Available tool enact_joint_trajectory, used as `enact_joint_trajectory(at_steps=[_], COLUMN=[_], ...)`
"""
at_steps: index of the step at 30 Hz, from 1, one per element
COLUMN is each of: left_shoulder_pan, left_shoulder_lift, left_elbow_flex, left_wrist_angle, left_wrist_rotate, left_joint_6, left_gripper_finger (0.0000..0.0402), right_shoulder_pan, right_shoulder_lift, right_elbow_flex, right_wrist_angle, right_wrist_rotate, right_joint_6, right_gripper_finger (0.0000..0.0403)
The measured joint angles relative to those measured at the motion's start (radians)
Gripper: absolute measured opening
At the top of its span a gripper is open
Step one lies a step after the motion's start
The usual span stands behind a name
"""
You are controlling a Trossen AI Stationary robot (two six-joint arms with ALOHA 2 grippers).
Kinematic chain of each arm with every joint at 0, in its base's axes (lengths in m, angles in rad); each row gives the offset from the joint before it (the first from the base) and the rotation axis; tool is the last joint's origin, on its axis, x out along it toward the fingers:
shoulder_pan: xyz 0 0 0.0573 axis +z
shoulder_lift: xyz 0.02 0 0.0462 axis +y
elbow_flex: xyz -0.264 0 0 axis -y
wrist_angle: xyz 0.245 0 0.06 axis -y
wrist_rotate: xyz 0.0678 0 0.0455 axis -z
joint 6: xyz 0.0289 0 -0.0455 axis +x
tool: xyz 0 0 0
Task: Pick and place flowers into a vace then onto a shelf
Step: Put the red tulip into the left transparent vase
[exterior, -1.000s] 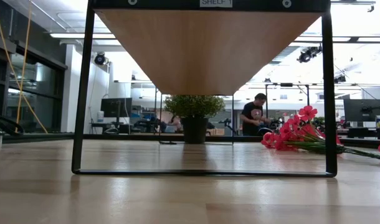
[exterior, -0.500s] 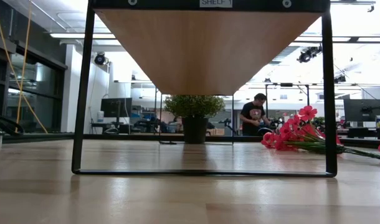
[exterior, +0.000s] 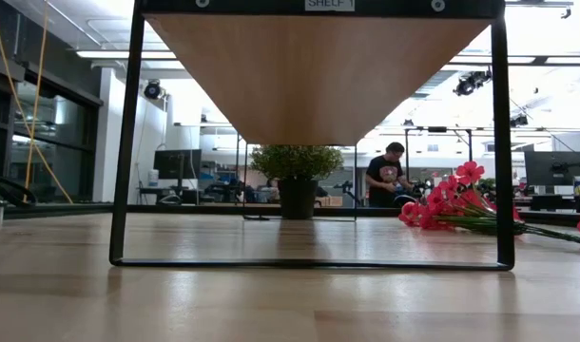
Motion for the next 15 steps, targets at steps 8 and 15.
enact_joint_trajectory(at_steps=[8,15], left_shoulder_pan=[0.0,0.0], left_shoulder_lift=[-0.037,-0.059], left_elbow_flex=[0.0,0.0], left_wrist_angle=[-0.144,-0.278], left_wrist_rotate=[-0.042,-0.083], left_joint_6=[-0.126,-0.298], left_gripper_finger=[0.0216,0.0216], right_shoulder_pan=[0.234,0.384], right_shoulder_lift=[0.058,0.131], right_elbow_flex=[0.0,0.0], right_wrist_angle=[-0.001,0.051], right_wrist_rotate=[0.145,0.288], right_joint_6=[0.067,0.074], right_gripper_finger=[0.0262,0.0262])
